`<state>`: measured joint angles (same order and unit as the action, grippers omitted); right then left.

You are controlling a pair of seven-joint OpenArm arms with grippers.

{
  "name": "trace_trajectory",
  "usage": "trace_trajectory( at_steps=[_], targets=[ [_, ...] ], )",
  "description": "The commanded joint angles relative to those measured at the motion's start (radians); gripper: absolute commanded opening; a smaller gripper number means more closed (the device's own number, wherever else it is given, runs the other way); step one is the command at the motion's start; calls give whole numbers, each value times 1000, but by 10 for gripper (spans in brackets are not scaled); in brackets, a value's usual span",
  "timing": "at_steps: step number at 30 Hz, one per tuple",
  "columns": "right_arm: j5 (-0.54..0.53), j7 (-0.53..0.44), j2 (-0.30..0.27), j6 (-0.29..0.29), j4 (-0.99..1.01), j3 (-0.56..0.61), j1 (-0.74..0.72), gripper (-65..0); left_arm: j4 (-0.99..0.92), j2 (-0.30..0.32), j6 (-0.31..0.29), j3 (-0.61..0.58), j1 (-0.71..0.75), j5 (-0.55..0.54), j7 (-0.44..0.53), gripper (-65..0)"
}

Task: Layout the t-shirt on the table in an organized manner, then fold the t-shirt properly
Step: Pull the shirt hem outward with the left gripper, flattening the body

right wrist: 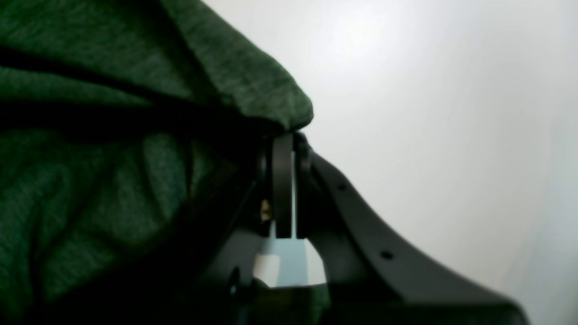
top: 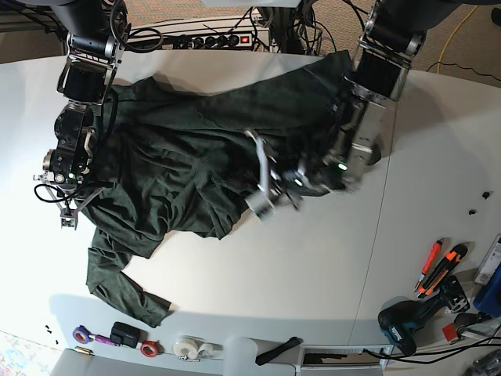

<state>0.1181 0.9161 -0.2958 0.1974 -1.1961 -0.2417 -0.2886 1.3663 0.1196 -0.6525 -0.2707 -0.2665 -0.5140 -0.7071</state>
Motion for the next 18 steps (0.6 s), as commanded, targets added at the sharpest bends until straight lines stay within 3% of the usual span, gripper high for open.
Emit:
trace_trajectory(
  at_steps=[1,6,11,18],
  targets=[
    [-5,1,-12,-3,-13,-2,-18,-650,33,6,7,48,-43,-18,27,-650],
    [-5,1,-12,-3,-13,-2,-18,-650,39,44,108,230,-110,32,43,-650],
    [-5,1,-12,-3,-13,-2,-18,-650,39,119,212,271,-157,117,147,-650],
    [-5,1,-12,-3,-13,-2,-18,-650,21,129,212,228,-212,167,220,-650]
  ],
)
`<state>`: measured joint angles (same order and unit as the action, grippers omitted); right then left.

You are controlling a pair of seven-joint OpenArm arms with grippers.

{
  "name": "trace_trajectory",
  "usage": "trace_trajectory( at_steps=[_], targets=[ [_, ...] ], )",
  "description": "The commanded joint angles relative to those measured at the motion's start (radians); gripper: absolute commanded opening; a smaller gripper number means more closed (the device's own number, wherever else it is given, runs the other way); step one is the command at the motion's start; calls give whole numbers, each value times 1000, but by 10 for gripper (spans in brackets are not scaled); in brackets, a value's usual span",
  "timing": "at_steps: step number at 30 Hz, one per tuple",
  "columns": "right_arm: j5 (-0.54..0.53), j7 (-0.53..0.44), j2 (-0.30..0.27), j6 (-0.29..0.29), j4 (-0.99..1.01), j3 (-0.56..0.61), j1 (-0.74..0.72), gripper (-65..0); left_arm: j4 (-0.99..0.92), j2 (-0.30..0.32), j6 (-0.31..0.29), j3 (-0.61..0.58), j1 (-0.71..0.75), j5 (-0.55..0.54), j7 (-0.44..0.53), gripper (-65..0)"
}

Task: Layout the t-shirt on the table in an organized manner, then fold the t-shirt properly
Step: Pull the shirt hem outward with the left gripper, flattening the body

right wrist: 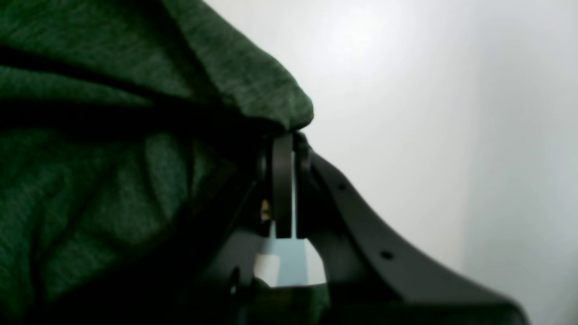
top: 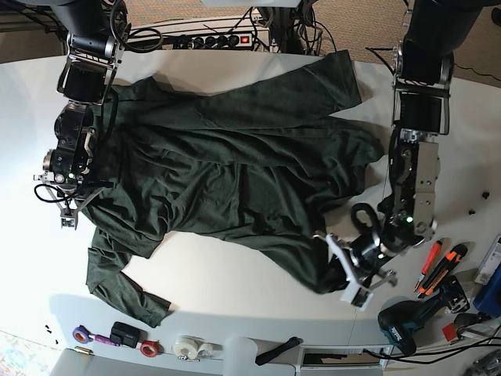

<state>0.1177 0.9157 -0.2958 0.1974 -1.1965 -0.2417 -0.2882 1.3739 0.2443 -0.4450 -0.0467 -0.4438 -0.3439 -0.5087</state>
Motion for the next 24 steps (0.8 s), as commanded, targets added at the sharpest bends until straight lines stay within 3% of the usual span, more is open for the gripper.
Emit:
trace_trajectory(
  at_steps=[1,3,8,14,19,20,23,24],
  targets=[
    [-5,1,-12,-3,-13,-2,-19,-650,-1,5,5,-12,-47,18,36,-650],
    [-5,2,-12,-3,-13,-2,-19,-650,-35,5,16,-50,-71,74,53,-650],
    [-5,1,-12,-3,-13,-2,-19,-650,-154,5,143,-154,-132,187,74,-650],
    [-5,1,-12,-3,-13,-2,-19,-650,-314,5,358,-214,-211,292,126,-650],
    [-5,0,-12,-3,-13,-2,-19,-650,-376,6,438,-215,-257,347,169,-650],
    [-5,0,-12,-3,-13,-2,-19,-650,-381,8,438,-215,-259,348,182,-610],
    [-5,0,-12,-3,-13,-2,-19,-650,-385,7,419,-215,-259,325,184,-301],
    [-5,0,-12,-3,-13,-2,-19,-650,-385,8,423,-215,-259,311,184,-243]
  ],
)
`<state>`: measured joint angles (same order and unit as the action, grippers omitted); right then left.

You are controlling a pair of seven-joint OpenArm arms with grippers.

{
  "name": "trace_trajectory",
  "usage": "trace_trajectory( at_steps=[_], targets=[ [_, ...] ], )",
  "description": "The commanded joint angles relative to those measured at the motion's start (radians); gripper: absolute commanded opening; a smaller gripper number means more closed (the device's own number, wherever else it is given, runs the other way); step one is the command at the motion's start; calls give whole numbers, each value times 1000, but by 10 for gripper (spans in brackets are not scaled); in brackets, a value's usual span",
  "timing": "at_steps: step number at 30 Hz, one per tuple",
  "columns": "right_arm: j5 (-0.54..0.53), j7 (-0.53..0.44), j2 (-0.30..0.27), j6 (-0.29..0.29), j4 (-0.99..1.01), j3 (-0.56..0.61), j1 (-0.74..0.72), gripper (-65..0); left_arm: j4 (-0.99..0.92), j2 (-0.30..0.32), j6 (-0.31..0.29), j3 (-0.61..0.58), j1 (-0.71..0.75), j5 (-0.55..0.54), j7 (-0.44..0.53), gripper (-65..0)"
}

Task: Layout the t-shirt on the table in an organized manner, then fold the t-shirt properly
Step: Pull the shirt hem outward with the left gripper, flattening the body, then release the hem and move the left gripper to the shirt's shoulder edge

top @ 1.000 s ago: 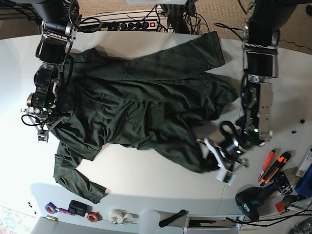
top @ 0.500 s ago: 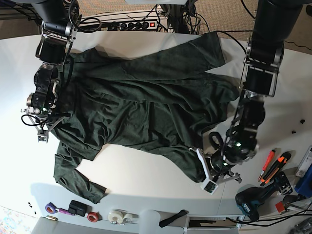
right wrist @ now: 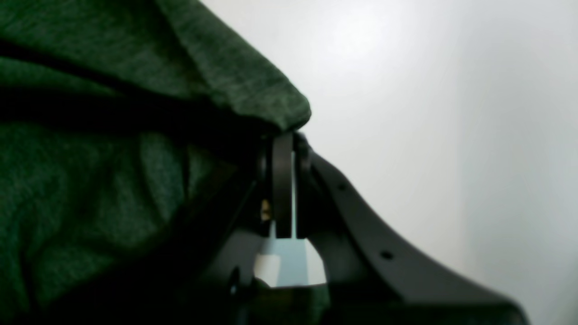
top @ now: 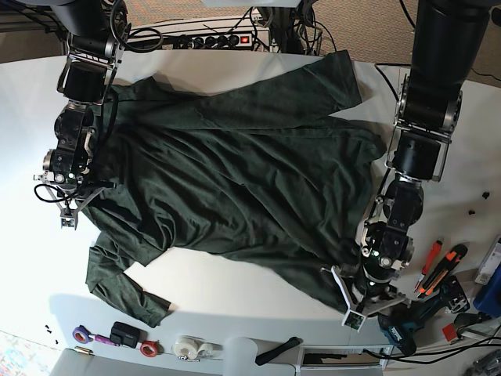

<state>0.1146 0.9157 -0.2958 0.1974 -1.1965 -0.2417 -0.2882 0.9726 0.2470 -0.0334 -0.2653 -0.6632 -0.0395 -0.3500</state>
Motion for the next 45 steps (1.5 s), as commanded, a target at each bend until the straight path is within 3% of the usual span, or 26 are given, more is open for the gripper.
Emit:
trace_trajectory(
  at_steps=[1,3,6,11,14,15,18,20,24,32,35,36,39,40,43,45],
  targets=[
    [-2,0,-12,-3,-13,-2,-19,-650,16,5,27,4,-40,-1,22,-231],
    [-2,0,-12,-3,-13,-2,-19,-650,16,6,68,4,-40,-9,6,-232],
    [-2,-5,-12,-4,-13,-2,-19,-650,17,19,45,4,-40,-51,-39,-234],
    [-2,-40,-13,-7,-13,-2,-21,-650,25,70,-233,7,-26,-246,-106,-307],
    [-15,-32,-16,-6,-13,-2,-28,-650,51,101,-338,8,15,-342,-107,-321],
    [-26,-31,-18,-3,-13,-2,-30,-621,61,108,-361,9,31,-365,-107,-321],
    [-32,-34,-18,16,-13,-2,-31,-379,79,127,-388,9,73,-407,-107,-320],
    [-27,-47,-18,14,-14,-2,-31,-323,84,130,-393,11,92,-411,-111,-320],
    [9,-98,-26,-15,-27,-2,-34,-323,89,133,-453,76,121,-469,-116,-320],
    [5,-106,-79,-77,-191,-4,-47,-324,93,162,-649,372,128,-760,-269,-320],
    [-49,-89,-90,-72,-257,-4,-47,-330,93,204,-665,443,129,-838,-312,-321],
    [-77,-68,-91,-57,-275,-4,-47,-362,93,220,-665,462,129,-865,-328,-322],
    [-180,10,-89,31,-298,-4,-46,-602,93,269,-665,500,129,-943,-399,-413],
    [-213,23,-89,46,-298,-4,-43,-650,93,284,-665,506,130,-967,-433,-461],
    [-250,32,-89,50,-306,-4,-15,-650,93,322,-665,504,143,-1026,-562,-624],
    [-253,43,-89,50,-334,-5,20,-650,93,341,-665,504,171,-1081,-640,-650]
  ],
)
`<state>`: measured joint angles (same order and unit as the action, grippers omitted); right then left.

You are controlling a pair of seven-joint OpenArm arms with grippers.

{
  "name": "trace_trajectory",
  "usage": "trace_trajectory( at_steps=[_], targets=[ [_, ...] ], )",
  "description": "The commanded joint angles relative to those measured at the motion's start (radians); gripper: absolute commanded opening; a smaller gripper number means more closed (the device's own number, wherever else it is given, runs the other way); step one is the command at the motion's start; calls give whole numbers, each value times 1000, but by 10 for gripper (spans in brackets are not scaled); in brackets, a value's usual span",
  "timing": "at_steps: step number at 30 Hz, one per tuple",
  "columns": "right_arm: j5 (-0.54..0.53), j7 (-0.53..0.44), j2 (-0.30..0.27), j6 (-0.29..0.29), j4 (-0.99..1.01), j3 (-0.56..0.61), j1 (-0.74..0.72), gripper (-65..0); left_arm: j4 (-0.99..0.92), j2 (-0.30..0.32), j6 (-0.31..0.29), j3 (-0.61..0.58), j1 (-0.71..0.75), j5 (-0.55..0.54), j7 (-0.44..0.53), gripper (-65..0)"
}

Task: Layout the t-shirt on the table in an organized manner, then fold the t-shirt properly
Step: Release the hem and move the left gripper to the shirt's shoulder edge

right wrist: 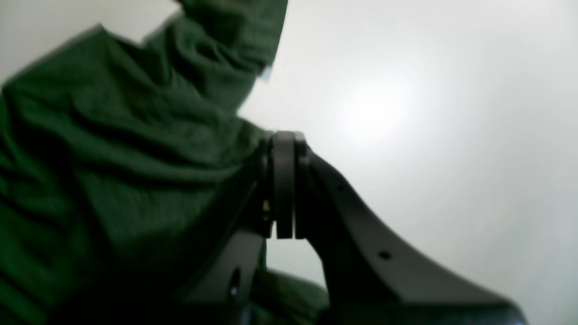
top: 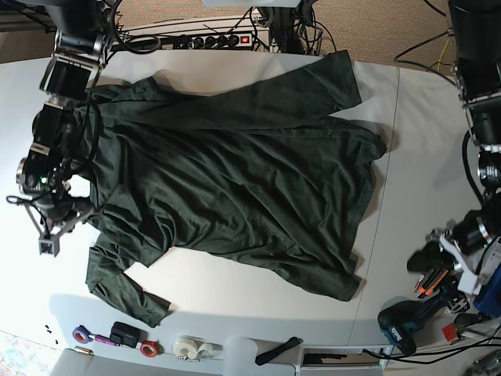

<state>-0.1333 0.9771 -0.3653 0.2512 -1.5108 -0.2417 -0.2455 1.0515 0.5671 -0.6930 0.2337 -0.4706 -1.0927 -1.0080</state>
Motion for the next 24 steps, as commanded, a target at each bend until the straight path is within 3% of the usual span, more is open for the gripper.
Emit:
trace_trajectory(
  at_steps=[1,8,12,17,24],
  targets=[
    [-5,-14,-19,-2,-43,-7,1,-650,14,30,-5,5,0,-64,-5,-650],
    [-10,33,-19,-2,-315,-51,224,-650,93,42,-5,5,184,-301,-209,-650],
    [-44,67,-19,-2,-409,-99,348,-650,211,37,-5,5,295,-288,-225,-650],
    [-80,58,6,15,-364,-163,444,-650,368,24,-5,5,424,-113,-100,-650],
    [-202,19,41,68,-293,-253,463,-650,604,-77,-5,4,560,322,243,-650]
  ],
)
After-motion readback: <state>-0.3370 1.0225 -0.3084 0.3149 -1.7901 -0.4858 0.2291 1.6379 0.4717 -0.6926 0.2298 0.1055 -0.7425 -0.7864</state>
